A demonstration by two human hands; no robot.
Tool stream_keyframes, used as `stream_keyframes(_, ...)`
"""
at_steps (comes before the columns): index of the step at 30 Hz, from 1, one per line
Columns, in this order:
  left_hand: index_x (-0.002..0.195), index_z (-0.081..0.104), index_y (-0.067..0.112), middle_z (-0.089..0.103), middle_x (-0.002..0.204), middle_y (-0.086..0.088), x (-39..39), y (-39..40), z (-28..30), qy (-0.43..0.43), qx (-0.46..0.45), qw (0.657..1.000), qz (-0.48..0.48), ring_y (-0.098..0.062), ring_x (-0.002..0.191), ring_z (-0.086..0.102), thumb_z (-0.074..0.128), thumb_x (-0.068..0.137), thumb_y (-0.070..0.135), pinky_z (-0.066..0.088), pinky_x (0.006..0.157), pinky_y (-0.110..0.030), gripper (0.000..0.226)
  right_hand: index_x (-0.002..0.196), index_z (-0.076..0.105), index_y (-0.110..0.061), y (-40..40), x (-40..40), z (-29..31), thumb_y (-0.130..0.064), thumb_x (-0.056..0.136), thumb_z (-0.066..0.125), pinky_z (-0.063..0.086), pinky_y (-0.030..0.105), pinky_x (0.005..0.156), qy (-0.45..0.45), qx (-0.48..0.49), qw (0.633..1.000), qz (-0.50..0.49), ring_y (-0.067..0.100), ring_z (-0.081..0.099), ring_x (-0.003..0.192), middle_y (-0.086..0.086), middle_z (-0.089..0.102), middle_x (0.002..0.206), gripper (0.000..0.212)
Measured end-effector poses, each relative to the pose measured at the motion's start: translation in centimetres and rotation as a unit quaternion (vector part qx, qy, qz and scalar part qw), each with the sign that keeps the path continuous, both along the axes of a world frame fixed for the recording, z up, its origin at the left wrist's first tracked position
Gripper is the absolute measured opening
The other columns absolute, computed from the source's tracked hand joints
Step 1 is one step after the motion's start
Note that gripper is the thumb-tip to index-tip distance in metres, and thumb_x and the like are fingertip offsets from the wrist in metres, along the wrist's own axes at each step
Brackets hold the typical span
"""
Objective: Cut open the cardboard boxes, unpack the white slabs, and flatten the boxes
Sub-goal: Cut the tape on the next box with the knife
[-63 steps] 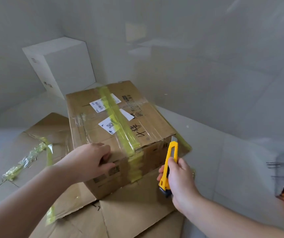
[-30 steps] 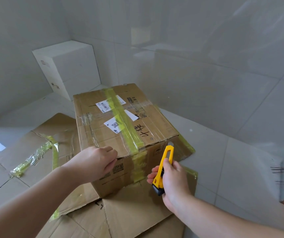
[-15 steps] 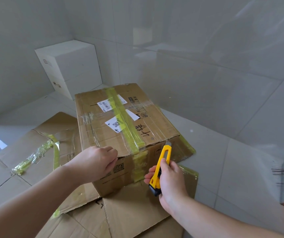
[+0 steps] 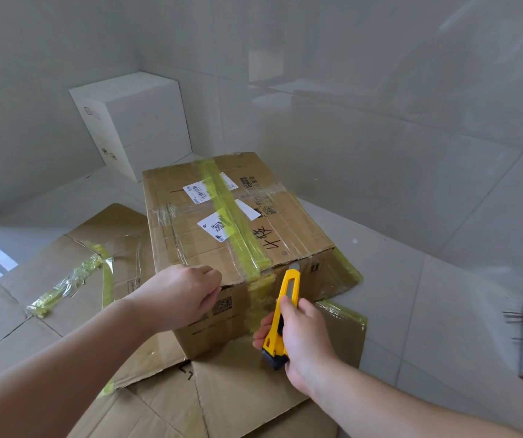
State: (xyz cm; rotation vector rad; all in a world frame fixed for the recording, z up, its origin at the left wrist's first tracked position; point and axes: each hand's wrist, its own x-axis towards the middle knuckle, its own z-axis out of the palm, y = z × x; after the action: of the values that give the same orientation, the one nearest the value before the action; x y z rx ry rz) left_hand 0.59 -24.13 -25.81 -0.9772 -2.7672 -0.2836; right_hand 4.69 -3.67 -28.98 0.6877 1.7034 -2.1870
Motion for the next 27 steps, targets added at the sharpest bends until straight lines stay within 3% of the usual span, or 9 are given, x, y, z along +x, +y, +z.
stream_keyframes(4,0.064,0.052,0.009,0.047,0.055,0.001,0.1,-0.1,-0.1,-0.002,-0.003,1.0,-0.002,-0.019,0.039,0.042,0.064,0.084,0.008,0.039,0.037,-0.024,0.023,0.099,0.053,-0.005,-0.2,0.8,-0.1,-0.026,0.101,0.046,0.053,0.033,0.048,0.0,0.008,0.999,0.047,0.027,0.063,0.049,0.009,0.062,0.057,0.022)
stream_keyframes(18,0.068,0.053,0.006,0.049,0.059,-0.003,0.1,-0.3,-0.4,-0.019,-0.016,1.0,0.007,-0.024,0.045,0.046,0.057,0.088,0.009,0.045,0.042,-0.03,0.02,0.1,0.053,-0.004,-1.5,1.0,0.7,-0.023,0.101,0.043,0.052,0.031,0.047,-0.013,0.01,0.998,0.066,0.026,0.062,0.048,0.013,0.061,0.062,0.021)
stream_keyframes(27,0.07,0.051,0.009,0.043,0.061,0.003,0.3,-0.4,-0.5,-0.032,-0.023,0.999,0.006,-0.02,0.046,0.043,0.055,0.091,0.012,0.04,0.044,-0.027,0.022,0.099,0.052,-0.005,-1.9,1.4,0.7,-0.023,0.101,0.043,0.052,0.031,0.047,-0.011,0.012,0.996,0.092,0.024,0.061,0.046,0.007,0.06,0.055,0.021)
